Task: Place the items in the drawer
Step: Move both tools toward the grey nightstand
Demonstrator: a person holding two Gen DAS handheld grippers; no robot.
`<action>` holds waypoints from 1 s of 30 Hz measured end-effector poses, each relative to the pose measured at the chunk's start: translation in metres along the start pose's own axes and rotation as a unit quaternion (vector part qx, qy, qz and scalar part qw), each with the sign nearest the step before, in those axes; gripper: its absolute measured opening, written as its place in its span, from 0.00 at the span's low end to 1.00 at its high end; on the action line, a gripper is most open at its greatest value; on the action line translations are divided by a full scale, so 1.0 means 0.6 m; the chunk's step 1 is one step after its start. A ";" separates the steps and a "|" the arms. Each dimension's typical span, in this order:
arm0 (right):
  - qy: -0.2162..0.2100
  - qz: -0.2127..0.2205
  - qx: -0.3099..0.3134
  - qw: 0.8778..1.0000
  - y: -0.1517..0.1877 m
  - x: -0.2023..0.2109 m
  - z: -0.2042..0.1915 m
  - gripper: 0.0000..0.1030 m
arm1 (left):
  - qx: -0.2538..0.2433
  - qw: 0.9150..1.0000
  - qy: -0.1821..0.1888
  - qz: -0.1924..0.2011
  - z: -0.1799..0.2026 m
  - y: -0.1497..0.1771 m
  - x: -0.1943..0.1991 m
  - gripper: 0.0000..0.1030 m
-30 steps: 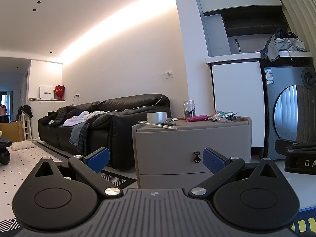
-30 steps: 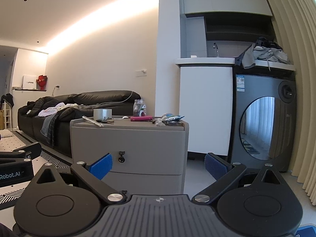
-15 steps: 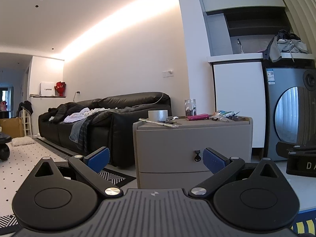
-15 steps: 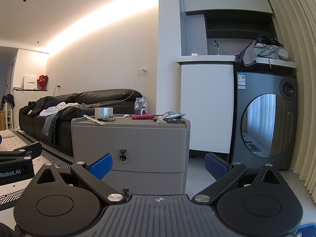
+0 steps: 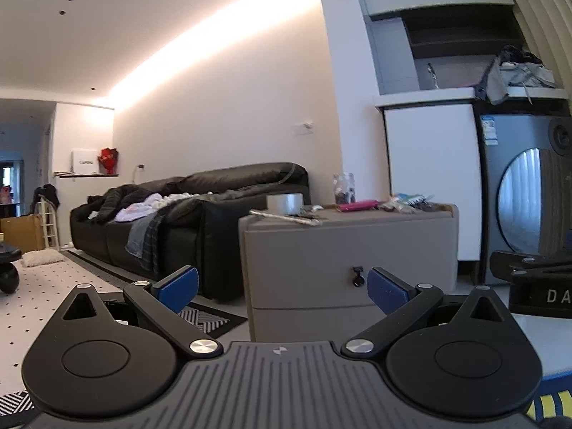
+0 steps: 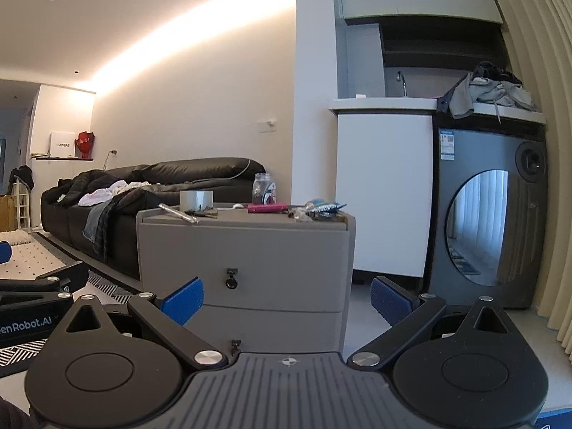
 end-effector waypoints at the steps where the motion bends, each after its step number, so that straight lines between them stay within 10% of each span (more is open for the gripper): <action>1: 0.000 0.000 0.001 1.000 -0.001 -0.001 -0.001 0.98 | 0.002 1.000 0.002 -0.001 -0.001 0.000 -0.001 1.00; 30: -0.014 0.017 0.013 1.000 -0.037 -0.043 -0.010 0.98 | -0.004 1.000 -0.015 0.005 -0.015 -0.030 -0.052 1.00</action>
Point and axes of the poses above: each gripper's, at about its wrist camera, not at the fingertips, and x roughly against the way its jaws point, z to its right, y to its underside, the point moved 10 cm from there along -x, roughly the way its jaws point, and after that the axes turned 10 degrees about -y, right-handed, at the moved point
